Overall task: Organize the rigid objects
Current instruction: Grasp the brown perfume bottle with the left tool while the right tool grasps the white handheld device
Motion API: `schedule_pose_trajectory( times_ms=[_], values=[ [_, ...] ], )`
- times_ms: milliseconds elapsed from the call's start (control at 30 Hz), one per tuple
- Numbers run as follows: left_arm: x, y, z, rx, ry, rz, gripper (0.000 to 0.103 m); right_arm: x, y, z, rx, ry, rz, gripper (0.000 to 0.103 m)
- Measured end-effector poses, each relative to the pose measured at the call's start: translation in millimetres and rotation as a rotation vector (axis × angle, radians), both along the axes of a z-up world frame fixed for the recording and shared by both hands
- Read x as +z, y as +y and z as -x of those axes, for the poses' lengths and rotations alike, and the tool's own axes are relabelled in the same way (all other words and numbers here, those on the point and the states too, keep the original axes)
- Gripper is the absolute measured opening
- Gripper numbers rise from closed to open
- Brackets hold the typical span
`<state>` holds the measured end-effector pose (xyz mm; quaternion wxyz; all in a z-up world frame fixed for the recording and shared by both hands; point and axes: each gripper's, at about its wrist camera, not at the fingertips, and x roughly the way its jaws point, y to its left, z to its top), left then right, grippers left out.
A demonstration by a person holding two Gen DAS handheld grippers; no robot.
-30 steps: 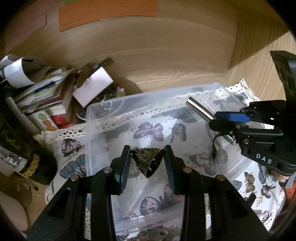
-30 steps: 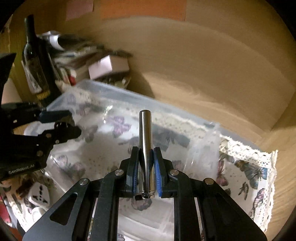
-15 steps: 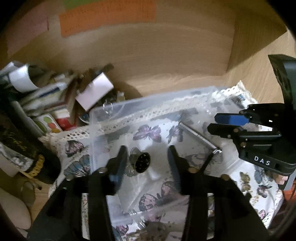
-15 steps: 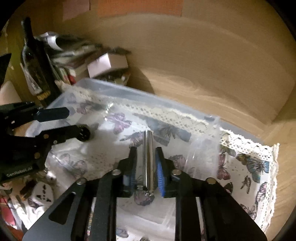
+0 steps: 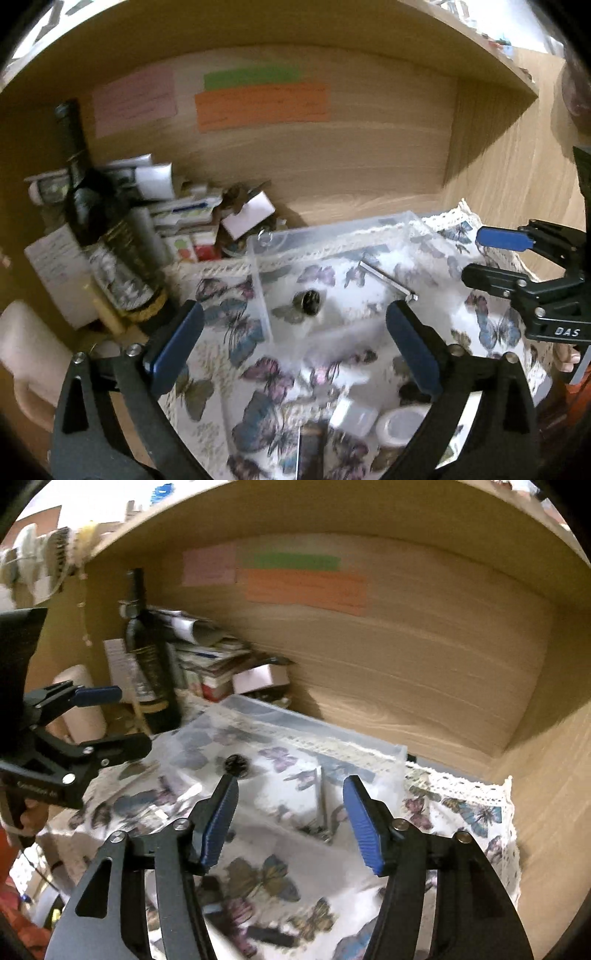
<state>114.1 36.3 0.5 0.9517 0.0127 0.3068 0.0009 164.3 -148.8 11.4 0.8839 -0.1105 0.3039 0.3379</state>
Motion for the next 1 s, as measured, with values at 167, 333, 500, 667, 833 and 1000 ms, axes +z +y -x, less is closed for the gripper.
schedule_pose_trajectory(
  times_ms=[167,333,500,667,833,1000],
  values=[
    [-24.5,8.2,23.2,0.011,0.074,0.012,0.100,-23.7,5.7,28.2,0.045,0.045,0.017,0.056],
    [-56.6,14.6,45.6,0.025,0.148,0.016,0.100,-61.6,18.7,45.1,0.104,0.154,0.072,0.056],
    [-81.3,14.8,61.0,0.011,0.202,0.044,0.076,-82.8,23.7,57.4,0.151,0.225,0.089,0.055],
    [-92.7,6.5,65.6,-0.040,0.229,0.078,0.051,-89.4,23.1,65.0,0.161,0.255,0.091,0.043],
    [-107.7,0.9,57.4,-0.063,0.282,0.088,0.047,-89.9,26.3,67.8,0.185,0.280,0.083,0.037],
    [-111.6,3.5,56.3,-0.028,0.245,0.113,0.043,-97.6,45.2,60.1,0.211,0.292,0.096,0.040]
  ],
)
